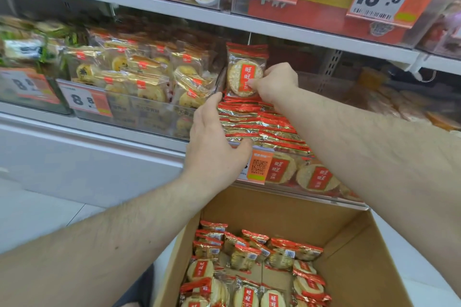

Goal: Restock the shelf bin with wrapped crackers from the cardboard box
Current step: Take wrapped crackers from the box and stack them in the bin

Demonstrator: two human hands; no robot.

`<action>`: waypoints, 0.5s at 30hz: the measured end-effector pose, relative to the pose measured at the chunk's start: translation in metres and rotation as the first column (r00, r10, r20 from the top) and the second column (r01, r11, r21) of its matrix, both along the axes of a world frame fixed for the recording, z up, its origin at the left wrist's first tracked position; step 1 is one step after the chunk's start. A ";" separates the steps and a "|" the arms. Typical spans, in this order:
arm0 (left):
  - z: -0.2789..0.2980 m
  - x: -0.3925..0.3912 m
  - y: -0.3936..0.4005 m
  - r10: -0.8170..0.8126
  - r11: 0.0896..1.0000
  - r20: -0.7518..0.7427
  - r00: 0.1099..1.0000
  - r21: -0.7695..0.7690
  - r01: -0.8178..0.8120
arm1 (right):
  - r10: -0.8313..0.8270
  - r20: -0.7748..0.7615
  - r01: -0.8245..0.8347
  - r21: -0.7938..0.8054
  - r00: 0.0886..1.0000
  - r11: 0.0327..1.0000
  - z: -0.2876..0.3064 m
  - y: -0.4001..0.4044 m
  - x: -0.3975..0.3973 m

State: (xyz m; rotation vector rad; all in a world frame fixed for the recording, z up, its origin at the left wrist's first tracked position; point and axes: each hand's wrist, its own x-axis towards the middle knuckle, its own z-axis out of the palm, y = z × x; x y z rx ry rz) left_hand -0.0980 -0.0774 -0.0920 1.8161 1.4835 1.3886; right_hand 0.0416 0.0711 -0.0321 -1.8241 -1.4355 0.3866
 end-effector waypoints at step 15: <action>0.007 0.003 -0.005 0.031 0.999 0.108 0.994 -0.030 -0.028 | 0.044 0.086 -0.039 -0.061 0.995 0.997 -0.002 -0.010 -0.004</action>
